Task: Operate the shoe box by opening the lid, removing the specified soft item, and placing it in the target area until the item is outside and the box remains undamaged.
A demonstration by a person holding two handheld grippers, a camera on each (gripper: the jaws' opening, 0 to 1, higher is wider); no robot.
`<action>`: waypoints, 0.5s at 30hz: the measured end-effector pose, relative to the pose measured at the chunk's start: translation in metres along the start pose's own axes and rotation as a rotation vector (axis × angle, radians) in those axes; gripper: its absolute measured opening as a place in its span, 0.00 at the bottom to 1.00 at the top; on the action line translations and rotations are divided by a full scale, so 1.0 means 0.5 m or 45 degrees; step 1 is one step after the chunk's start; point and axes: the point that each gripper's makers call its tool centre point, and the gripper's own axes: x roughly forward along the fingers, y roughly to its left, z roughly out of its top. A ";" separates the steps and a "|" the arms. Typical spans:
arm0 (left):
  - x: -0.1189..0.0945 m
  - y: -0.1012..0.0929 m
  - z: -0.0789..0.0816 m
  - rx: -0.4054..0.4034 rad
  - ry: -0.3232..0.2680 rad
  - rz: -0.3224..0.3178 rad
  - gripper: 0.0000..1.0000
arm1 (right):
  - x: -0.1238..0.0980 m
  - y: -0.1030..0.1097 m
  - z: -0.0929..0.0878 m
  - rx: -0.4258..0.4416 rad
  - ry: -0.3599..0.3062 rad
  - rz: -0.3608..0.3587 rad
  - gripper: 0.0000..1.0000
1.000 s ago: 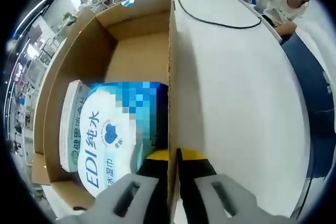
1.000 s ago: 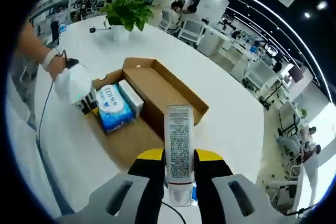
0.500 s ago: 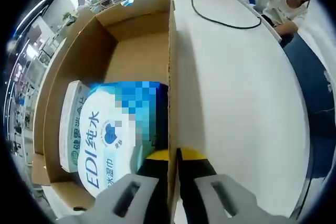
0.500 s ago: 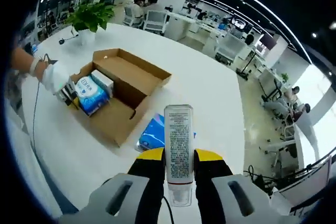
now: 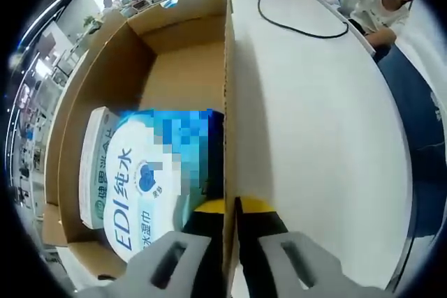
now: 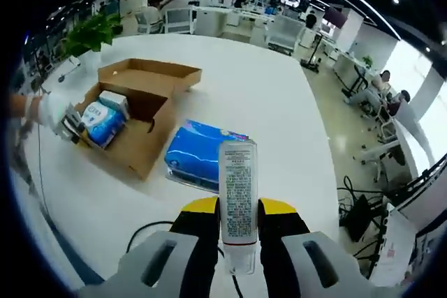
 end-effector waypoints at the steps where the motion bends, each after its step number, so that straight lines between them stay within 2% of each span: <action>1: 0.000 0.000 0.000 -0.001 0.000 -0.001 0.01 | 0.010 -0.003 -0.008 0.028 0.011 0.008 0.19; 5: 0.000 0.001 0.001 -0.003 0.001 0.000 0.01 | 0.046 -0.022 -0.035 0.057 0.054 0.012 0.19; 15: 0.001 0.002 0.003 -0.013 -0.003 -0.003 0.01 | 0.119 -0.043 -0.073 0.092 0.129 0.047 0.19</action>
